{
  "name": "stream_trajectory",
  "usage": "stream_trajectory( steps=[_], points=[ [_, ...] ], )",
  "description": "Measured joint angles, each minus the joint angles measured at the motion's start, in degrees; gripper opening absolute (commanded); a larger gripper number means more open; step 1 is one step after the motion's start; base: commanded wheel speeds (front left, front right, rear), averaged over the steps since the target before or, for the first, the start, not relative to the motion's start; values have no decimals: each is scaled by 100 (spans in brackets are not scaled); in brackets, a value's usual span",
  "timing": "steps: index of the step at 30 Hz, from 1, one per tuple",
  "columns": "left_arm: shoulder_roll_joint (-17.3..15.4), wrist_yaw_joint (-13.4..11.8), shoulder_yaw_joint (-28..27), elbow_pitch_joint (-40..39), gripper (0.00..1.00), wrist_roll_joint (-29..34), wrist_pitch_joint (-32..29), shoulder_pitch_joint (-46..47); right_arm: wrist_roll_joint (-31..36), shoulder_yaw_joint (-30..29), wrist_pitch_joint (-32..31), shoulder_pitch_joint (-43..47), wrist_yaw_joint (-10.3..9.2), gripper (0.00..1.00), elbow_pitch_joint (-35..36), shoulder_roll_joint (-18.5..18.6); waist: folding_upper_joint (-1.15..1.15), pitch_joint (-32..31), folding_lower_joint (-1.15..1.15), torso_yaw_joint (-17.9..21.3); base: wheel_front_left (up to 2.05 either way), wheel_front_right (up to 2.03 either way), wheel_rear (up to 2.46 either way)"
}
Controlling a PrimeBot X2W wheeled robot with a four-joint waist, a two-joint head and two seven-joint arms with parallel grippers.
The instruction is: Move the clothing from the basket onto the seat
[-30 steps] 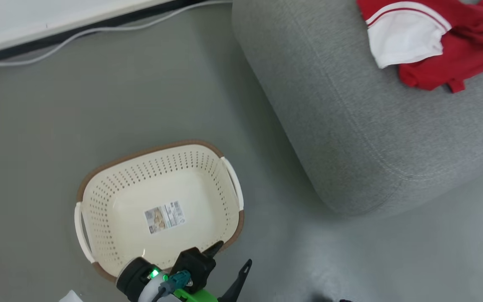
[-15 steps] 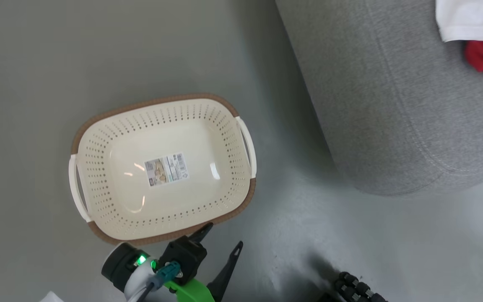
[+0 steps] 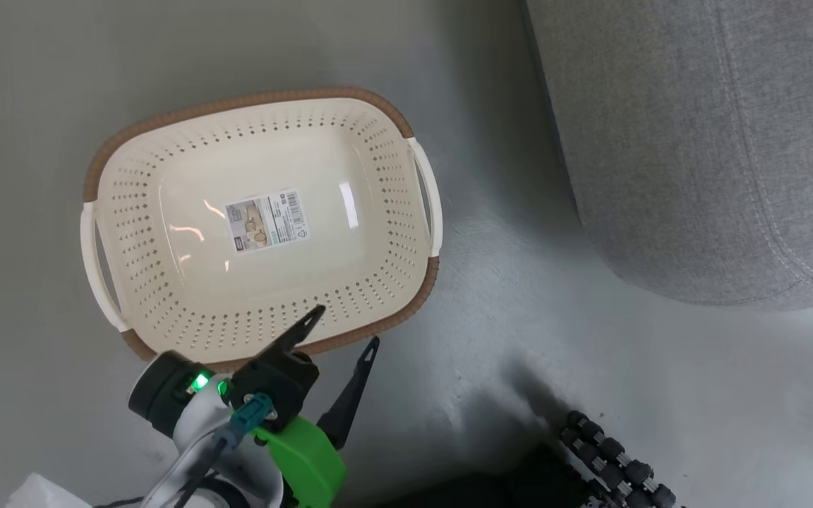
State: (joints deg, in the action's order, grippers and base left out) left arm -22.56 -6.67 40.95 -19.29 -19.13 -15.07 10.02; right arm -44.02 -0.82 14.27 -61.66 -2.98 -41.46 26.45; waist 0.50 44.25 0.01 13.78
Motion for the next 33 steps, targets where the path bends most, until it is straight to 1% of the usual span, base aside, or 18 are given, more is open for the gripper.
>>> stream_trajectory(
  steps=[1, 4, 6, 9, 13, 15, 16, 19, 28, 31, 33],
  points=[
    [0, 0, -16, 0, 100, 20, 0, 18, 5, 23, 1, 0, 16, 100, -34, -31, 0, 44, 0, 5, 0, 0, 0],
    [-8, -8, -75, 27, 100, 26, 0, 58, 24, 113, 10, -2, 108, 100, -141, -159, 0, 138, 0, 36, 0, 0, 0],
    [-9, -9, -116, 75, 100, 25, 3, 69, 76, 203, 16, -2, 219, 100, -225, -298, 0, 152, 0, 80, 0, 0, 0],
    [0, -9, -156, 214, 100, 22, 74, 174, 197, 345, 34, 14, 367, 100, -337, -411, 0, 94, 0, 129, 0, 0, 0],
    [126, -9, -278, 390, 100, -99, 268, 245, 356, 391, 34, 211, 581, 100, -288, -555, 0, -77, -1, 170, 0, 0, 0],
    [243, -9, -433, 492, 100, -156, 420, 267, 558, 456, 34, 355, 736, 100, -136, -578, 0, -192, 0, 193, 0, 0, 0],
    [288, -9, -534, 543, 100, -188, 489, 285, 700, 503, 34, 432, 781, 100, -33, -559, 0, -255, -1, 205, 0, 0, 0],
    [392, -15, -887, 699, 100, -257, 739, 399, 962, 502, 34, 683, 846, 100, 285, -486, 0, -461, -1, 239, 0, 0, 0],
    [576, -21, -1669, 1332, 100, -488, 1490, 454, 1418, 148, 34, 1799, 895, 100, 1199, -407, 0, -1142, -1, 279, 0, 0, 0],
    [604, -44, -1853, 1571, 100, -517, 1742, 376, 1630, 141, 34, 2254, 895, 100, 1459, -447, 0, -1377, -1, 244, 0, 0, 0],
    [709, -44, -2045, 1730, 100, -543, 1936, 252, 1691, 149, 34, 2530, 898, 100, 1647, -548, 0, -1534, -1, 201, 0, 0, 0]
  ],
)
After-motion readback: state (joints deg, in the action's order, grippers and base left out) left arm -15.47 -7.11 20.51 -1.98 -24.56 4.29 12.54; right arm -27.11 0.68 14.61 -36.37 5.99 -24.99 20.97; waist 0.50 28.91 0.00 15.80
